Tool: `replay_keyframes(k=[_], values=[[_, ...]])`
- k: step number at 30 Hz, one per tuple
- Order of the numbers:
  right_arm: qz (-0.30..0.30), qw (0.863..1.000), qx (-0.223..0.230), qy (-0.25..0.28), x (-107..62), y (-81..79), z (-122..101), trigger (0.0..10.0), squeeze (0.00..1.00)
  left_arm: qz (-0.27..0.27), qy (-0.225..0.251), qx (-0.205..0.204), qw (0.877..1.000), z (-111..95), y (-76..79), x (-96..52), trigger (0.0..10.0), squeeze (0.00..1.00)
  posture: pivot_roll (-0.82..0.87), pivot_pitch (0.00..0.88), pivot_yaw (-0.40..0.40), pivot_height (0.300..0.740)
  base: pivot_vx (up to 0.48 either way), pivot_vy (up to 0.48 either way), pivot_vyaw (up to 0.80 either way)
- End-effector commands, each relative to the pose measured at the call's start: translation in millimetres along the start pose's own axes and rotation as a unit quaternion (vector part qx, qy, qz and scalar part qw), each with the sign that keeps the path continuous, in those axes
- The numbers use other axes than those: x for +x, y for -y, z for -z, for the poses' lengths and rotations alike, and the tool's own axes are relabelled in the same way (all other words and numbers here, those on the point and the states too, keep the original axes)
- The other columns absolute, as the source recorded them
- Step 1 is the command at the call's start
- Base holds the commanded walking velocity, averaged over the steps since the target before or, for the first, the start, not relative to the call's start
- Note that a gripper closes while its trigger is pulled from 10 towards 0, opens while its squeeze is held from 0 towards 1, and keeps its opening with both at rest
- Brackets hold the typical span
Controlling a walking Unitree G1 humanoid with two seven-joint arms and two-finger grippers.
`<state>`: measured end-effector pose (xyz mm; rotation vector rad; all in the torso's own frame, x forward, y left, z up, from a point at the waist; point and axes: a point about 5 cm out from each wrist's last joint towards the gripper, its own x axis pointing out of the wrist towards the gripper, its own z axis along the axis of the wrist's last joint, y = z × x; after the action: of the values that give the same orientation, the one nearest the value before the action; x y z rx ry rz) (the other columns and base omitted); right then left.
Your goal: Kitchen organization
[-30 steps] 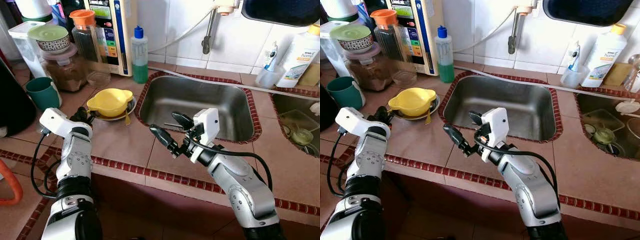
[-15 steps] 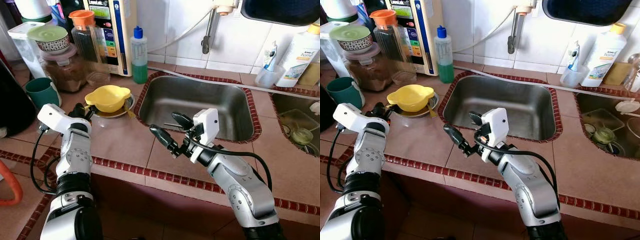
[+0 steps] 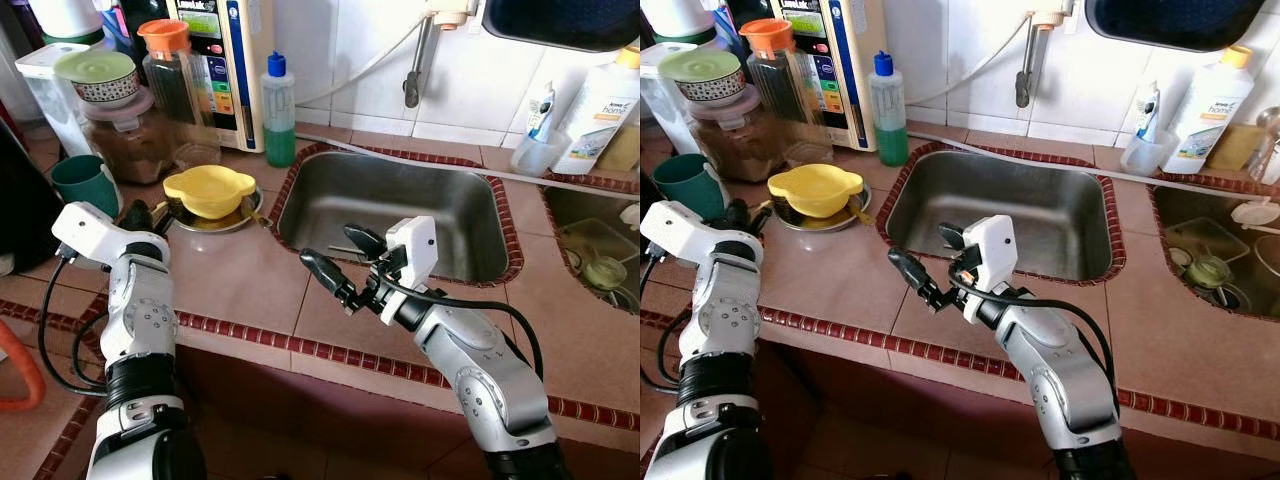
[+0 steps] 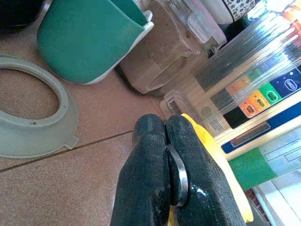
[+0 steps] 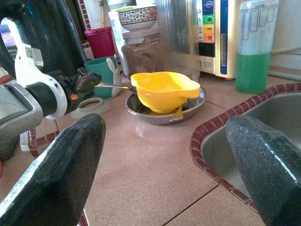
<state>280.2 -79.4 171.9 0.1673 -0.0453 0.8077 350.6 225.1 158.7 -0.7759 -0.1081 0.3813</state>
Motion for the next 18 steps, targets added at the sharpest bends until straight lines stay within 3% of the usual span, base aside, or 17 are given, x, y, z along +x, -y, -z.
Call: replay_keyframes(k=[1, 4, 9, 18], values=[[0.001, 1.0, -0.004, 0.007, 0.8, 2.2, -3.5, 10.0, 0.0, 0.008, 0.005, 0.007, 1.0, -3.2, 5.3, -1.6, 0.0, 0.0, 0.02, 0.04, 0.028, 0.74, 0.0, 0.0, 0.0], [0.002, 1.0, -0.004, 0.007, 0.9, 2.4, -3.6, 10.0, 0.0, 0.008, 0.006, 0.007, 1.0, -4.0, 5.2, -2.7, 0.0, 0.0, 0.02, 0.04, 0.028, 0.74, 0.0, 0.0, 0.0], [0.007, 1.0, -0.005, 0.009, 1.6, 5.6, -4.8, 10.0, 0.0, -0.017, -0.03, 0.002, 0.999, -4.1, -0.7, -16.5, 0.0, 0.0, 0.03, 0.039, 0.031, 0.74, 0.0, 0.0, 0.0], [0.009, 1.0, -0.006, 0.01, 2.0, 8.5, -6.4, 10.0, 0.0, -0.029, -0.05, 0.0, 0.998, -2.6, -3.2, -35.0, 0.0, 0.0, 0.03, 0.038, 0.026, 0.74, 0.0, 0.0, 0.0]])
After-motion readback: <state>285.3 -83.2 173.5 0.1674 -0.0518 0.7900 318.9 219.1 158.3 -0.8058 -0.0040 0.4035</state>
